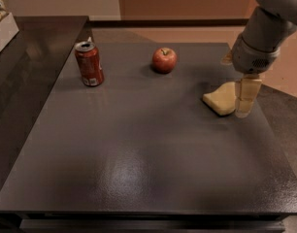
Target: Move sponge near coke can
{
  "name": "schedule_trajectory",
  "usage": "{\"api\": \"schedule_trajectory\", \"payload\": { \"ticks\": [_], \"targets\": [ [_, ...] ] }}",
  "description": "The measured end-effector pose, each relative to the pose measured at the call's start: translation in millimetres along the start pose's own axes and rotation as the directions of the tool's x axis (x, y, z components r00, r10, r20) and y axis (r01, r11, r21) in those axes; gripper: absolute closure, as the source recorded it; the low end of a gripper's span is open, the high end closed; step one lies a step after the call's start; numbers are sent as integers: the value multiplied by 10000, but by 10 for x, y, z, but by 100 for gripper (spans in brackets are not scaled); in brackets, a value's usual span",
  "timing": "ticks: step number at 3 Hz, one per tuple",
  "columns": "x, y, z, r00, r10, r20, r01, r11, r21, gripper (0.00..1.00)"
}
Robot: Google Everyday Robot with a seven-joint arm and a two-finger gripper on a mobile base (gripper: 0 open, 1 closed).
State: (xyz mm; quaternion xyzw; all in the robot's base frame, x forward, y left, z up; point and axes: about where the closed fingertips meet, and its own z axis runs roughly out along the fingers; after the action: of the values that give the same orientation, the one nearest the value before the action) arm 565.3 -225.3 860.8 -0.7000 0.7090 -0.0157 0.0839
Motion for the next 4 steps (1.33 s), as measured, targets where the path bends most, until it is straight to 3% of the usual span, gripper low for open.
{"api": "schedule_trajectory", "payload": {
  "ticks": [1, 4],
  "targets": [
    [25, 80, 122, 9998, -185, 48, 186, 9996, -235, 2],
    [-83, 146, 85, 9986, -407, 335, 425, 9976, -549, 70]
  ]
}}
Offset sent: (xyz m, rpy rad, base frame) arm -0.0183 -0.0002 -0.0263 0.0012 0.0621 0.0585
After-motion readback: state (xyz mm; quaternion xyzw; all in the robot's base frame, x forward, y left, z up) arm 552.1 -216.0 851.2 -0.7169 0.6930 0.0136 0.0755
